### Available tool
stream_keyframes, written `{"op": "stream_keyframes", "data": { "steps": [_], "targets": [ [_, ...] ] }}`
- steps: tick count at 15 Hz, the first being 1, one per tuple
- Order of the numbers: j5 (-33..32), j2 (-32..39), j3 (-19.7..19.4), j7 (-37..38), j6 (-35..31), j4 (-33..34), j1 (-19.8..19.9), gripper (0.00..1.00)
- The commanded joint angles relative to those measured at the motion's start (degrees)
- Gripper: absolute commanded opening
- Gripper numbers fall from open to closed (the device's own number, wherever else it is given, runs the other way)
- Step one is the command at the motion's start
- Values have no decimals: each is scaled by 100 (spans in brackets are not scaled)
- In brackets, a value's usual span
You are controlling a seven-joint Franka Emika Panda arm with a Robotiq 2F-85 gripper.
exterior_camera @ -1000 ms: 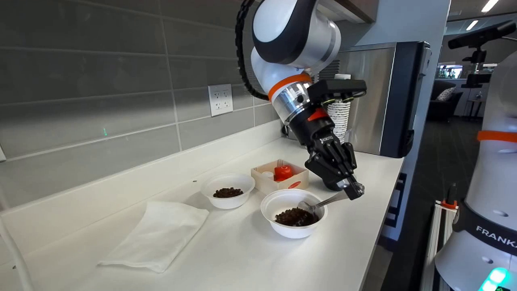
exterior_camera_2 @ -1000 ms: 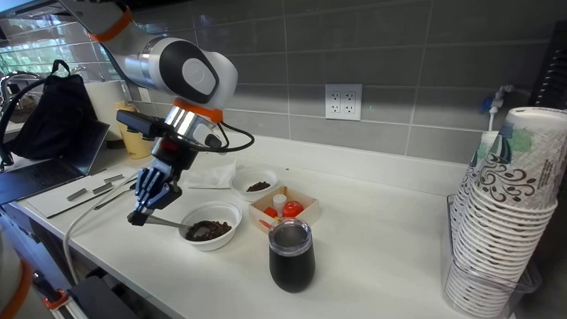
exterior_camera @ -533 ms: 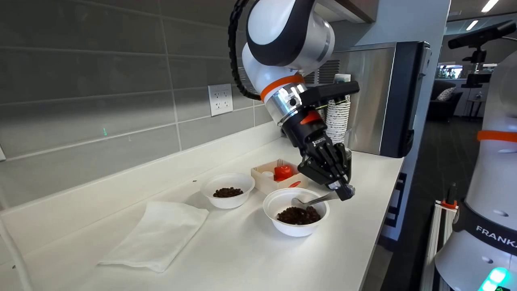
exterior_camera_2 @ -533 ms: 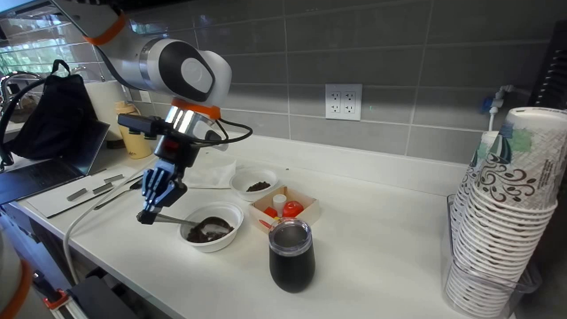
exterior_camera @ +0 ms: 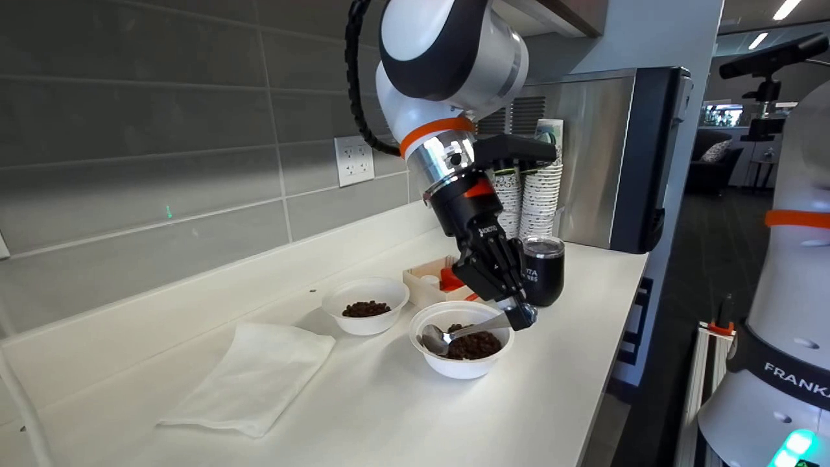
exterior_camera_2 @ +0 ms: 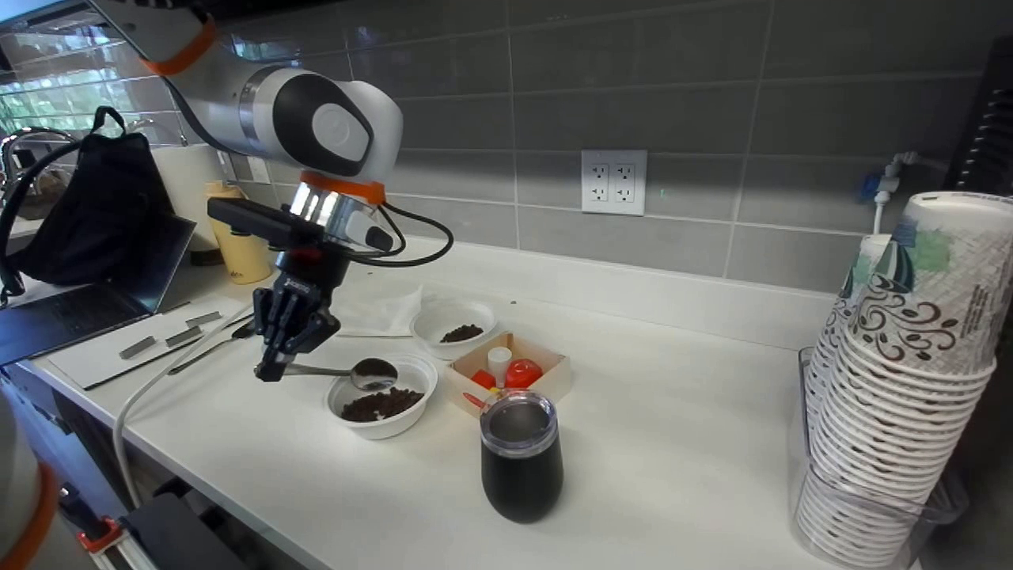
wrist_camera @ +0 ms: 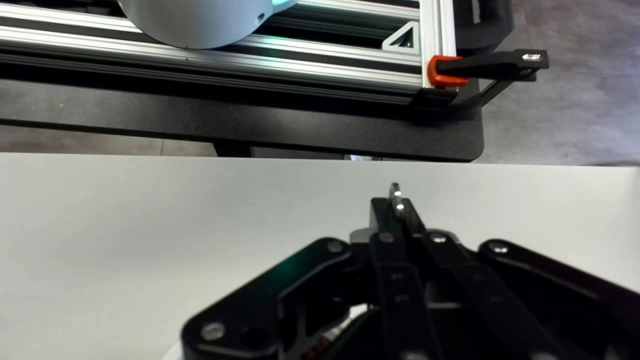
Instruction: Use the spoon to stir in the closest bowl, then transfer a spoonful of contents from the closest bowl to the furthest bowl
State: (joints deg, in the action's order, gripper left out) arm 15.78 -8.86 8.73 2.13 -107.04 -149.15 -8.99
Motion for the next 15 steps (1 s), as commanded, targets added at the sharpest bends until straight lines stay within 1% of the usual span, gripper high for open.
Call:
{"op": "stream_keyframes", "data": {
  "steps": [1,3,6,9,12,15],
  "targets": [
    [302,144,-64,-502,452,204,-44,1],
    [298,164,-85,-598,794,223,-10,1],
    [166,177,-118,-501,1350,222,42,1],
    [-82,176,-140,-94,1771,243,118,1],
    [-532,296,-50,684,1819,311,139,1],
    [-879,476,52,1214,1668,395,77,1]
  ]
}}
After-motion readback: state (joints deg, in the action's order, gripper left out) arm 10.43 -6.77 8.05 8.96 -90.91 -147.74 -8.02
